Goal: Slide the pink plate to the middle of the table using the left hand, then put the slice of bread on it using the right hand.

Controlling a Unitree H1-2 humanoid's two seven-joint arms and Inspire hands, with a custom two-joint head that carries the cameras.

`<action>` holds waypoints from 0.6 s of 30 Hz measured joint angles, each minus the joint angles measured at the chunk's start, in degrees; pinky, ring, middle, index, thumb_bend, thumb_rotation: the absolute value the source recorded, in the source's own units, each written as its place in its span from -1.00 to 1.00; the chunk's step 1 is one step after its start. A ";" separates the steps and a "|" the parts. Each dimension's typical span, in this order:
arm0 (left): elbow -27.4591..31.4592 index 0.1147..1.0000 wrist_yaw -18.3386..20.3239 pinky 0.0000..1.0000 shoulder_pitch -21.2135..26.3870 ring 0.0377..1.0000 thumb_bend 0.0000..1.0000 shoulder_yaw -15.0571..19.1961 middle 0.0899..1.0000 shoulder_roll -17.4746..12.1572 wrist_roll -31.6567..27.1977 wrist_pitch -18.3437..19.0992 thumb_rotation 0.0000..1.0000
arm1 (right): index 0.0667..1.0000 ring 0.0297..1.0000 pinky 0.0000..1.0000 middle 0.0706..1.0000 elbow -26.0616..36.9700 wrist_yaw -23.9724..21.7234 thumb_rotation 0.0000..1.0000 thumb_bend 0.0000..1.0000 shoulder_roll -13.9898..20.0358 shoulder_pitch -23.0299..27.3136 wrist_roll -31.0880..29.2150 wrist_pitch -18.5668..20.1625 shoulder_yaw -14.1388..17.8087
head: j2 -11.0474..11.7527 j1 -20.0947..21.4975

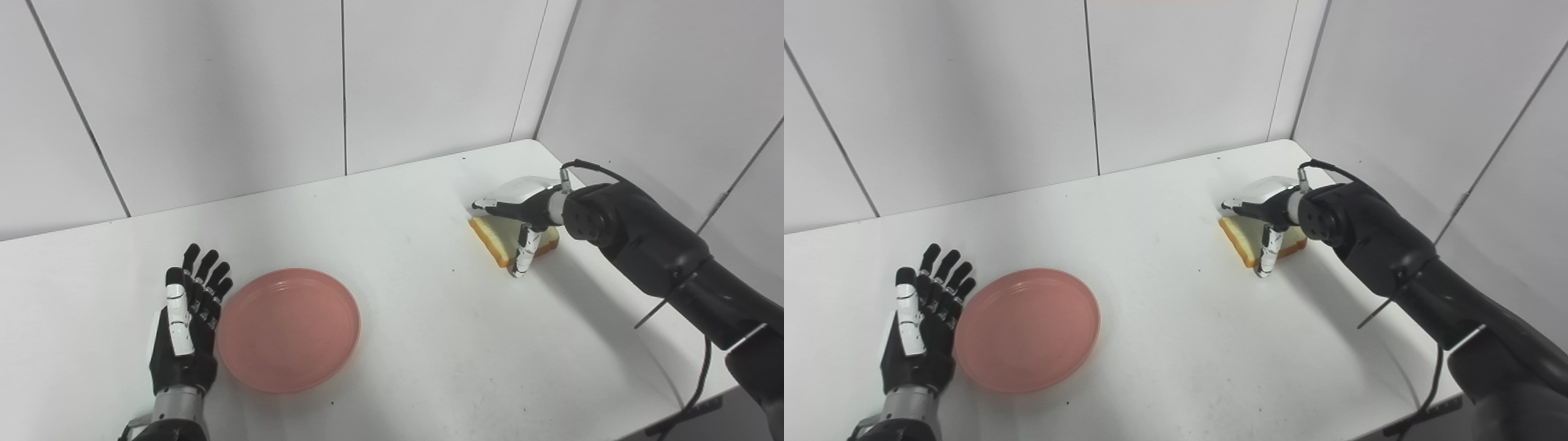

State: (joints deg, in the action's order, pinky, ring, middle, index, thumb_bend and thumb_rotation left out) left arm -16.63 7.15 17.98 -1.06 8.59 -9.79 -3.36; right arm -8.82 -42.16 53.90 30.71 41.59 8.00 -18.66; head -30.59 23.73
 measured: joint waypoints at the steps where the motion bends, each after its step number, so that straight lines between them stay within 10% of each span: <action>1: 0.01 0.89 0.00 0.86 -0.01 0.83 0.37 0.00 0.88 0.00 -0.01 0.00 1.00 | 0.99 1.00 0.97 1.00 -0.01 0.05 -0.59 1.00 0.01 0.00 0.11 -0.13 0.00 | 0.00 0.00; 13: 0.97 0.89 -0.09 0.86 -0.44 0.83 0.36 -0.06 0.87 0.00 -0.01 0.97 1.00 | 0.88 0.97 0.77 0.97 -1.84 1.59 -0.81 0.95 0.03 -0.25 2.04 -0.72 0.04 | -0.35 0.09; 18: 0.99 0.89 -0.04 0.86 -0.46 0.83 0.36 -0.07 0.88 0.00 -0.02 0.97 1.00 | 0.88 1.00 0.99 0.97 -1.90 1.66 -0.83 0.91 0.11 -0.25 2.84 -0.81 0.04 | -0.44 0.09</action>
State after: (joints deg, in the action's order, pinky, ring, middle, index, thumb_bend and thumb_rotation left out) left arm -15.64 7.11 17.52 -1.13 8.58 -9.81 -2.39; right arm -10.72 -40.50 54.01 30.46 44.43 7.18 -18.62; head -31.03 23.82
